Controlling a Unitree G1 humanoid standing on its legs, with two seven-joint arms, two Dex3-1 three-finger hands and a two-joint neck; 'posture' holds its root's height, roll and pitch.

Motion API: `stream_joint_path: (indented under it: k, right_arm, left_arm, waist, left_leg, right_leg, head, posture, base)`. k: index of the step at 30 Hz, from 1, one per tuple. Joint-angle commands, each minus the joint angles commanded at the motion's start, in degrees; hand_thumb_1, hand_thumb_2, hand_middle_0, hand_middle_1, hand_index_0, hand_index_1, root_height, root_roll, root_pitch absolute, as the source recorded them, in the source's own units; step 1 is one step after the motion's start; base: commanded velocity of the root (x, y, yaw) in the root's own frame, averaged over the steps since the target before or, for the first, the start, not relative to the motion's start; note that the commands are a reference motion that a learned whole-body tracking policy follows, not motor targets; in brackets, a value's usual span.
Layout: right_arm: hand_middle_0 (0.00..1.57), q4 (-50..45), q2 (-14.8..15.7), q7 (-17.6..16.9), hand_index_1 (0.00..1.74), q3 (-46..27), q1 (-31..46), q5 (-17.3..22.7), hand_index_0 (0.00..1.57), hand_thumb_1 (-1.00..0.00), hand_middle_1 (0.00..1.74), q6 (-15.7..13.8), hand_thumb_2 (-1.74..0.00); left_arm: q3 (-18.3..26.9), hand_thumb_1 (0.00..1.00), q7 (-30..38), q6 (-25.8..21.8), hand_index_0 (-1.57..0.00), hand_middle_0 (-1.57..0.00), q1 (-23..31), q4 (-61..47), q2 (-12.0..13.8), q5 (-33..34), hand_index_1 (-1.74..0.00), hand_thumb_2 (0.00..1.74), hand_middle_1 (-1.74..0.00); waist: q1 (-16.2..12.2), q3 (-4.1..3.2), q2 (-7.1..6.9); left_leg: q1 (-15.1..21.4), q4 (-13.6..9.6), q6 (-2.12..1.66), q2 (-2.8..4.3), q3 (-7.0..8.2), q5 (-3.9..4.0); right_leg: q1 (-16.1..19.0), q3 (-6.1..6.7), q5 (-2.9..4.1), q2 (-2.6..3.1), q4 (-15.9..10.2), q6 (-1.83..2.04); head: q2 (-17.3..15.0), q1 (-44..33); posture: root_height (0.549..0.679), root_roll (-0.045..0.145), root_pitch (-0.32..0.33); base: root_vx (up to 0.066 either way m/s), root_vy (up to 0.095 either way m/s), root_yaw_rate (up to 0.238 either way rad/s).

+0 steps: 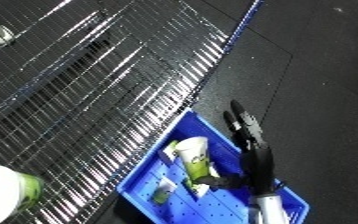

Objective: Pick up the object and place it into the box

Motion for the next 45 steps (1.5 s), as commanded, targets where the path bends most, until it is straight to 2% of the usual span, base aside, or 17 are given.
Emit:
stream_joint_path:
  k: [6, 13, 20, 25, 30, 36, 40, 45]
  right_arm:
    - [0.0, -0.55, 0.64, 2.65, 0.0, 0.51, 0.12, 2.45, 0.0, 0.0, 0.0, 1.1, 0.0]
    - [0.0, -2.55, 0.5, 5.28, 0.0, 1.4, -1.0, 1.53, 0.0, 0.0, 0.0, 2.25, 0.0]
    - [0.0, -5.83, -0.46, 8.65, 0.0, 4.55, -6.08, -1.05, 0.0, 0.0, 0.0, 8.19, 0.0]
    - [0.0, -6.93, 0.0, 10.46, 0.0, 7.24, -8.39, -2.15, 0.0, 0.0, 0.0, 11.06, 0.0]
    - [0.0, -7.28, 1.07, 11.99, 0.0, 9.42, -9.54, -2.48, 0.0, 0.0, 0.0, 12.53, 0.0]
    - [0.0, -6.55, 2.38, 13.9, 0.0, 11.37, -11.21, -3.16, 0.0, 0.0, 0.0, 14.11, 0.0]
    - [0.0, -5.7, 3.09, 14.84, 0.0, 12.59, -12.51, -3.41, 0.0, 0.0, 0.0, 15.06, 0.0]
    - [0.0, -4.13, 3.93, 15.04, 0.0, 14.02, -14.25, -3.55, 0.0, 0.0, 0.0, 15.67, 0.0]
  left_arm:
    - [-0.03, 1.0, -0.13, 0.17, -1.57, -1.57, 0.23, -0.29, 0.09, -0.3, -1.74, 1.74, -1.74]
    - [-0.64, 1.0, -0.04, 0.45, -1.57, -1.57, 0.5, -0.36, 0.04, -0.14, -1.74, 1.74, -1.74]
    - [-1.57, 1.0, 0.1, 1.89, -1.57, -1.57, -0.64, 0.03, 0.44, 0.62, -1.74, 1.74, -1.74]
    - [-1.34, 1.0, 0.1, 3.14, -1.57, -1.57, -1.57, 0.67, 0.98, 1.65, -1.74, 1.74, -1.74]
    - [-1.0, 1.0, 0.18, 4.44, -1.57, -1.57, -2.15, 0.7, 1.87, 2.44, -1.74, 1.74, -1.74]
    - [-1.07, 1.0, -0.11, 5.58, -1.57, -1.57, -2.67, 0.61, 2.37, 3.11, -1.74, 1.74, -1.74]
    - [-1.25, 1.0, -0.54, 5.99, -1.57, -1.57, -3.26, 0.79, 2.55, 3.45, -1.74, 1.74, -1.74]
    - [-1.77, 1.0, -0.74, 6.61, -1.57, -1.57, -4.27, 0.44, 2.83, 4.07, -1.74, 1.74, -1.74]
  waist:
    - [0.39, 0.09, -0.3]
    - [1.63, 0.06, -0.94]
    - [4.2, -0.31, -1.75]
    - [6.2, -0.56, -3.06]
    - [7.93, -0.56, -4.16]
    - [9.52, -0.55, -4.69]
    - [10.35, -0.46, -4.9]
    - [11.38, 0.0, -4.95]
  left_leg:
    - [-0.02, 0.01, -0.13, -0.03, -0.36, 0.47]
    - [-0.16, 0.02, -0.38, 0.01, -1.22, 1.17]
    - [-0.88, -0.02, -0.46, -0.28, -2.79, 1.55]
    - [-2.01, 1.01, -0.39, -0.38, -4.16, 1.53]
    - [-3.41, 2.56, -0.22, -0.58, -5.5, 1.6]
    - [-4.28, 3.57, -0.2, -0.78, -6.56, 1.77]
    - [-4.56, 3.55, -0.28, -0.98, -7.03, 2.18]
    - [-4.92, 3.41, -0.36, -1.16, -7.52, 2.84]
  right_leg:
    - [0.3, -0.33, -0.03, 0.03, -0.05, -0.14]
    - [1.02, -1.01, 0.17, -0.25, -0.39, -0.2]
    - [1.19, -2.16, -0.03, -0.61, 0.35, -0.38]
    - [1.31, -3.28, -0.17, -0.75, 1.41, -0.39]
    - [1.03, -4.32, -0.22, -0.71, 2.71, -0.23]
    - [0.89, -5.27, -0.35, -0.89, 3.49, 0.0]
    - [0.9, -5.74, -0.26, -0.99, 3.55, 0.16]
    - [0.74, -6.43, 0.01, -1.39, 3.72, 0.41]
  head:
    - [-0.45, -1.12]
    - [-0.91, -5.26]
    - [-2.25, -11.51]
    - [-4.0, -15.72]
    - [-5.66, -19.31]
    - [-7.33, -23.23]
    - [-7.77, -25.61]
    - [-8.27, -27.94]
  posture:
    - [0.645, 0.097, 0.029]
    - [0.646, 0.096, 0.021]
    - [0.645, 0.09, 0.015]
    - [0.643, 0.083, 0.01]
    - [0.641, 0.075, 0.005]
    - [0.639, 0.068, 0.001]
    - [0.639, 0.065, 0.0]
    - [0.638, 0.061, -0.004]
  base:
    - [-0.003, -0.011, 0.023]
    - [0.008, -0.023, 0.058]
    - [0.015, -0.055, 0.126]
    - [0.026, -0.084, 0.112]
    - [0.033, -0.076, 0.101]
    - [0.036, -0.041, 0.13]
    - [0.029, -0.025, 0.141]
    - [0.024, -0.016, 0.148]
